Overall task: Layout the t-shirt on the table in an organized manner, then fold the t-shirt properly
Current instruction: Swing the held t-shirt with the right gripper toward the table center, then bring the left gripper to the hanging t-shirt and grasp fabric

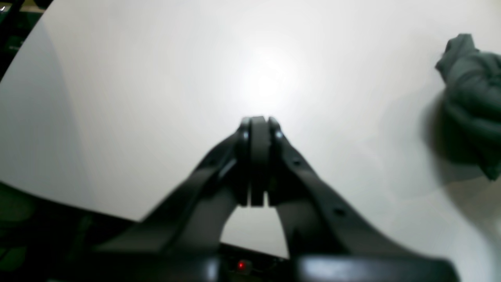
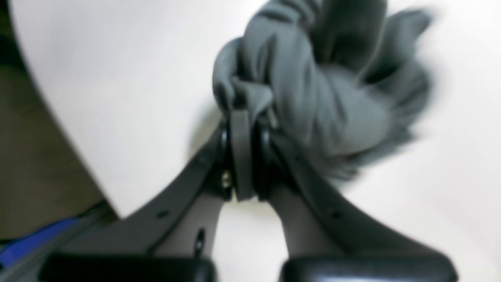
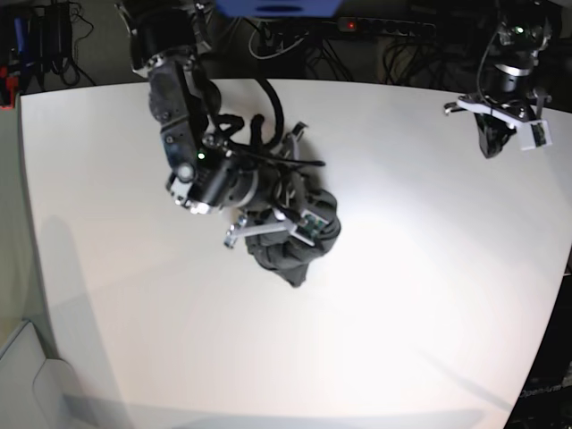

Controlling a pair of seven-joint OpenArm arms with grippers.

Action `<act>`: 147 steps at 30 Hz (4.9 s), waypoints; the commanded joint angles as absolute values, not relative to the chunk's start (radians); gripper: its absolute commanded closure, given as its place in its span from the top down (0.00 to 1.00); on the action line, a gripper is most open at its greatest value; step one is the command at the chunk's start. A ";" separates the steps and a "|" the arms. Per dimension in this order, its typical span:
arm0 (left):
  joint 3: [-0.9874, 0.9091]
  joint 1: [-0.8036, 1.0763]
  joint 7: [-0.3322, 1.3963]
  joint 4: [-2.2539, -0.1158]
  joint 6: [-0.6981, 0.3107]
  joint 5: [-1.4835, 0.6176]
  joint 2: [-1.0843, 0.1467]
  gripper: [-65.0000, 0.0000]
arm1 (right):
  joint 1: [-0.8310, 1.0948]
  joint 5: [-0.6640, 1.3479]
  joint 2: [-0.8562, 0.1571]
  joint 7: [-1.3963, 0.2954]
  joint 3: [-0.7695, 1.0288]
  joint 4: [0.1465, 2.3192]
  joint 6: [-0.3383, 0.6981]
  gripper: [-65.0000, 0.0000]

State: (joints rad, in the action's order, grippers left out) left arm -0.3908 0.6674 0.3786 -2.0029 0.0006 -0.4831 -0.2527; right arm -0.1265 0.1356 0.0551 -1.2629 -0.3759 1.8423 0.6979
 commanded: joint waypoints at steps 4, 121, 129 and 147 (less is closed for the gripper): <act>-0.395 0.676 0.354 -2.020 0.001 -0.486 -0.262 0.00 | -0.232 0.145 0.064 -1.307 -0.374 1.906 0.698 0.00; -0.349 0.696 0.343 -2.026 0.001 -0.483 -0.193 0.00 | -0.282 0.318 0.157 -1.027 -0.300 1.696 0.607 0.00; -0.387 0.688 0.343 -2.028 0.001 -0.484 -0.188 0.00 | -0.326 0.318 0.157 -1.026 -0.294 1.641 0.607 0.00; -0.358 0.564 0.354 -2.028 -0.001 -0.486 -0.214 0.24 | -0.286 0.318 0.157 -0.964 -0.295 1.583 0.607 0.00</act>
State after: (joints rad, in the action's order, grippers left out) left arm -0.3531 0.5636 0.3817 -2.0075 -0.0025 -0.4812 -0.2050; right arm -0.2600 0.3008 0.1471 -0.9844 -0.2932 1.5696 0.6052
